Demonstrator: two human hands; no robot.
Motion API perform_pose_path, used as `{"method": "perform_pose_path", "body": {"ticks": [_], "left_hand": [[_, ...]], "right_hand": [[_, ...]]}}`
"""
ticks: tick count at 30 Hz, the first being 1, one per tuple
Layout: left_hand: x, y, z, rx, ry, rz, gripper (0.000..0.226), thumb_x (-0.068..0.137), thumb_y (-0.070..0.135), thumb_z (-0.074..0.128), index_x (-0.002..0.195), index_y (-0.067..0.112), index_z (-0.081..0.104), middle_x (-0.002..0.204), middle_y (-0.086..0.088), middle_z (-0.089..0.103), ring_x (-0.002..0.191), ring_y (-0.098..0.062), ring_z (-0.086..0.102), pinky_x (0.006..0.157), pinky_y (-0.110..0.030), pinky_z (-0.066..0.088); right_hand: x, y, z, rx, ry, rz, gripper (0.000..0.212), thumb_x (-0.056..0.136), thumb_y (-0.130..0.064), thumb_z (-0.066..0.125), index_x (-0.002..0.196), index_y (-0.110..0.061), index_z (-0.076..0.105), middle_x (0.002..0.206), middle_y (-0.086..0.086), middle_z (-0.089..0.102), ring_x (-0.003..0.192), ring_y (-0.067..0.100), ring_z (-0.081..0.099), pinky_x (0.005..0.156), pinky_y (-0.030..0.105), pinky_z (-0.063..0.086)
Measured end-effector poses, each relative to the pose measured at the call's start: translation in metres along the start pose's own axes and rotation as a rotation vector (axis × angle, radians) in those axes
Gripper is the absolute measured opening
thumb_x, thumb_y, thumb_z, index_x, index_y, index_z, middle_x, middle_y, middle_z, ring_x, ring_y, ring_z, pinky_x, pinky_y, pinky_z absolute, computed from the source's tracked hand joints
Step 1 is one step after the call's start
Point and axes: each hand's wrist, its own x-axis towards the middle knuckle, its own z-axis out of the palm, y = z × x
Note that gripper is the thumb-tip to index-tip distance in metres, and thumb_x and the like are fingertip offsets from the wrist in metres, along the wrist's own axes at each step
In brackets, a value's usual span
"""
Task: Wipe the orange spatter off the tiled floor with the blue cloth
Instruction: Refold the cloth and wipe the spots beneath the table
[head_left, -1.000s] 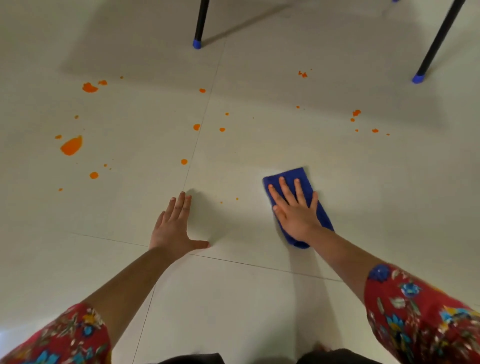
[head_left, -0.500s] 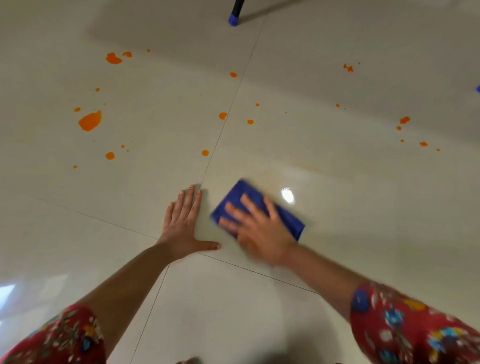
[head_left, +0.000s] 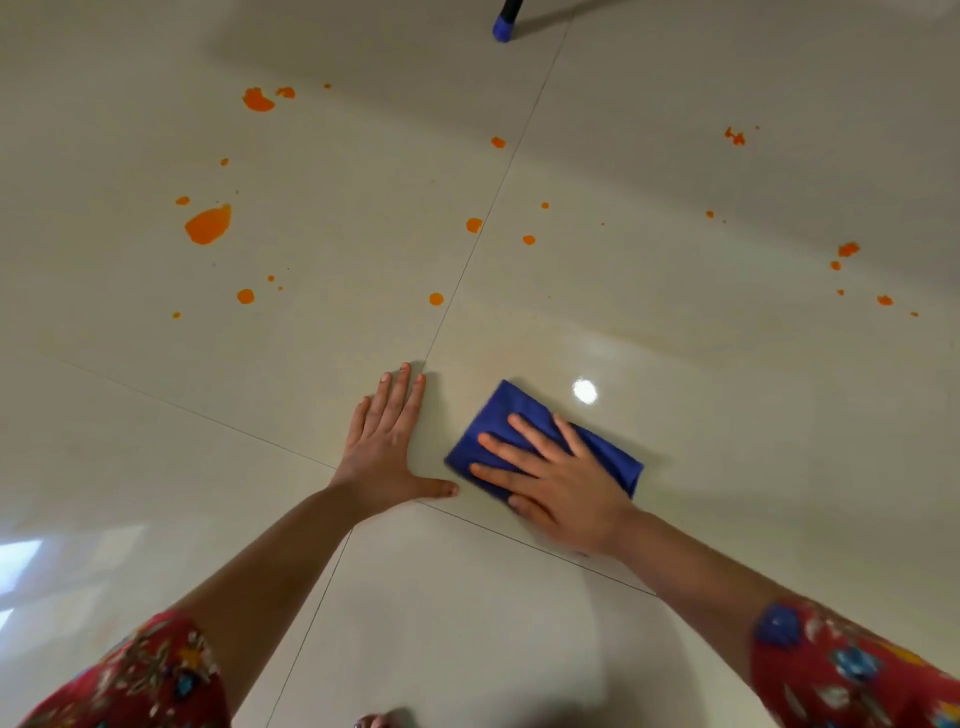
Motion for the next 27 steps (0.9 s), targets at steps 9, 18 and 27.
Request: {"method": "perform_pose_path", "body": {"ticks": [9, 18, 27], "left_hand": [[0.001, -0.006, 0.002, -0.075, 0.151, -0.042, 0.092, 0.078, 0.076, 0.024, 0.150, 0.033, -0.014, 0.154, 0.017, -0.027, 0.140, -0.003, -0.029, 0.118, -0.030, -0.010], [-0.016, -0.081, -0.038, -0.157, 0.351, -0.454, 0.118, 0.063, 0.086, 0.036, 0.152, 0.025, -0.011, 0.157, 0.009, -0.023, 0.143, -0.008, -0.022, 0.118, -0.038, -0.004], [-0.034, -0.114, -0.052, -0.194, 0.343, -0.665, 0.132, 0.056, 0.087, 0.049, 0.152, 0.020, -0.013, 0.160, 0.005, -0.017, 0.146, -0.013, -0.018, 0.119, -0.038, -0.006]], "right_hand": [[0.109, 0.046, -0.041, 0.101, -0.015, 0.395, 0.053, 0.101, -0.044, 0.016, 0.151, -0.045, -0.002, 0.162, -0.013, -0.010, 0.149, 0.026, -0.013, 0.116, 0.061, 0.001], [0.130, 0.083, -0.054, 0.095, -0.037, 0.523, 0.052, 0.101, -0.047, 0.012, 0.148, -0.050, -0.009, 0.162, -0.016, -0.010, 0.149, 0.022, -0.013, 0.117, 0.057, -0.002], [0.125, 0.020, -0.041, 0.011, -0.198, 0.075, 0.054, 0.094, -0.052, 0.000, 0.147, -0.051, -0.011, 0.158, -0.018, -0.018, 0.145, 0.019, -0.023, 0.118, 0.052, -0.005]]}}
